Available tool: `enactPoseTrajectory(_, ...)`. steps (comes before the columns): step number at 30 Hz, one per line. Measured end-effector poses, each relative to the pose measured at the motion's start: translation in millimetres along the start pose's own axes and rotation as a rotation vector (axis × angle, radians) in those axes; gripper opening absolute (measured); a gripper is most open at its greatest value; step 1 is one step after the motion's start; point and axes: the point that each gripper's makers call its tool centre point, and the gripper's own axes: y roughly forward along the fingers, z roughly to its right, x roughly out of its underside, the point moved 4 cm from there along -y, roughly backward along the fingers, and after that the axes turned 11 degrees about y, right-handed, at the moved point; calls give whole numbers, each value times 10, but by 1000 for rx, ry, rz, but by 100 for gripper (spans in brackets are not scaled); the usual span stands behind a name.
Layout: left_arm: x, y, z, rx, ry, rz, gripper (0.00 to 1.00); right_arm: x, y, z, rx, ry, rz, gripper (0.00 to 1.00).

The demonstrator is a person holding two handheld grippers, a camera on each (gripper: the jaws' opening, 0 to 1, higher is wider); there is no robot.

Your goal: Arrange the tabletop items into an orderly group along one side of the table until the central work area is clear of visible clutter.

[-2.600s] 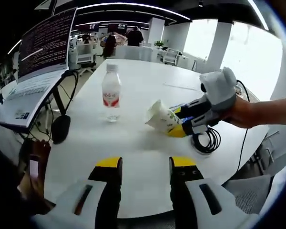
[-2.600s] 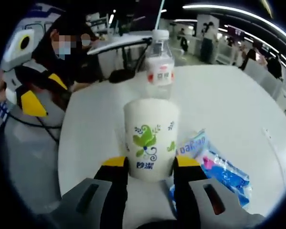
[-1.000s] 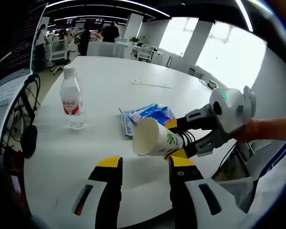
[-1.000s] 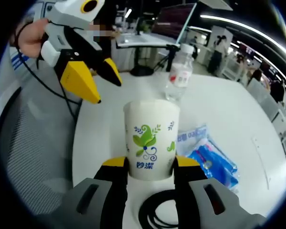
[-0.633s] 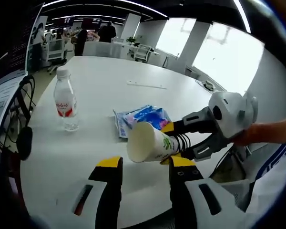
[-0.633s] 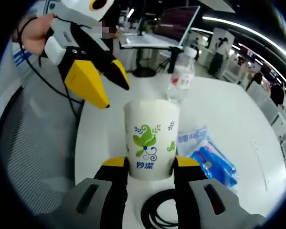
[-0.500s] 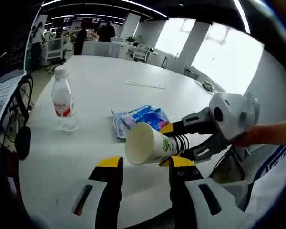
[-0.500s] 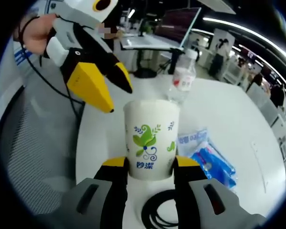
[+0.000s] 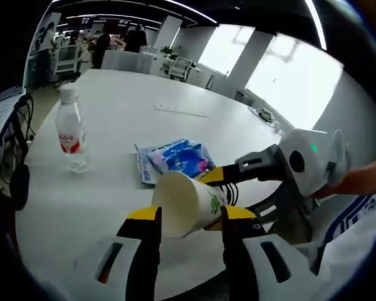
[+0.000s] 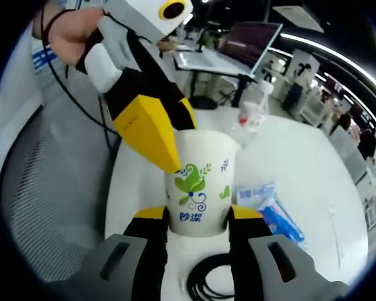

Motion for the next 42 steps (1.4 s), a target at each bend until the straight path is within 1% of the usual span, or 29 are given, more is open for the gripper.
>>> enactPoseTrajectory(4,16,15,14,11,-16,-1,36,-27,-7,-10,-3,-10,3,36)
enactPoseTrajectory(10,43,27,26,23,-11,-13,34,-63,-13,-21,-6,-26,9,36)
enactPoseTrajectory(14,38,32,49,37,-23,-10,31,-72,-13,-40,-9,-41,10,36)
enactPoseTrajectory(17,36,37,64,49,-30,-8,28,-84,-13,-56,-14,-46,13,36)
enactPoseTrajectory(21,67,51,81,57,-22,-22,23,-89,-4,-64,-18,-47,18,36)
enactPoseTrajectory(30,97,45,133,93,-58,-14,16,-86,16,-113,-28,-75,5,36)
enactPoseTrajectory(33,93,34,163,112,-80,-2,11,-85,27,-124,-31,-82,3,36)
enactPoseTrajectory(36,79,31,209,150,-130,20,2,-106,29,-137,-36,-80,13,36)
enactPoseTrajectory(37,75,28,203,147,-129,26,0,-114,30,-144,-38,-81,14,36)
enactPoseTrajectory(39,70,25,191,133,-123,25,0,-122,36,-158,-44,-83,17,35)
enactPoseTrajectory(42,64,13,188,144,-125,23,0,-129,27,-159,-44,-77,22,35)
